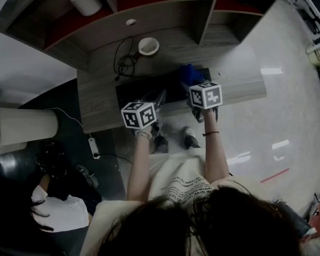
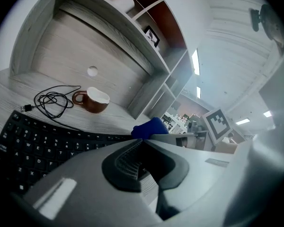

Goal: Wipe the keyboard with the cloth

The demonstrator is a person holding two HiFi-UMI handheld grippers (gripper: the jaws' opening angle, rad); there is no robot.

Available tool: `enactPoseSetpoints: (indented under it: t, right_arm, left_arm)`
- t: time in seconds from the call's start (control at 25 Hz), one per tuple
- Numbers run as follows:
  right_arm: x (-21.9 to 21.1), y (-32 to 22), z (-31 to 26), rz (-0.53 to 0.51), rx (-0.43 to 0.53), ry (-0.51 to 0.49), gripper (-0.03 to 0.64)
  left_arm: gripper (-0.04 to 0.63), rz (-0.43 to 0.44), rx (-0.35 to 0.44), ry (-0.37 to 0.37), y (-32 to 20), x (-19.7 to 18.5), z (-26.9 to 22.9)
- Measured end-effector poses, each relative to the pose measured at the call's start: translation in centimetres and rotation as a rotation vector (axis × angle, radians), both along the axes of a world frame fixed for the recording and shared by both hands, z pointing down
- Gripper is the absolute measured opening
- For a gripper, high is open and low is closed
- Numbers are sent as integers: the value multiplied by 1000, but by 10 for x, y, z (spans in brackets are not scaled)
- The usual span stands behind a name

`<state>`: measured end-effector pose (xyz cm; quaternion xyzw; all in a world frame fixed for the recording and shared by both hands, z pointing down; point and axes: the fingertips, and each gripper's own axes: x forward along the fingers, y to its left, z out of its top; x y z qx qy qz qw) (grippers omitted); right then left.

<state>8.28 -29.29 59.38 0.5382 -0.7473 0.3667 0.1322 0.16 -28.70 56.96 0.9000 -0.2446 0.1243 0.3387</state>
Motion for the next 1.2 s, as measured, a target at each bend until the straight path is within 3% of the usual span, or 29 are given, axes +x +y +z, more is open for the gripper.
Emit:
enactPoseSetpoints:
  t: [1.2]
  right_arm:
    - [-65,-13,0,29,9,-7,60]
  left_arm:
    - [3,42,2,4,-14,-59,1]
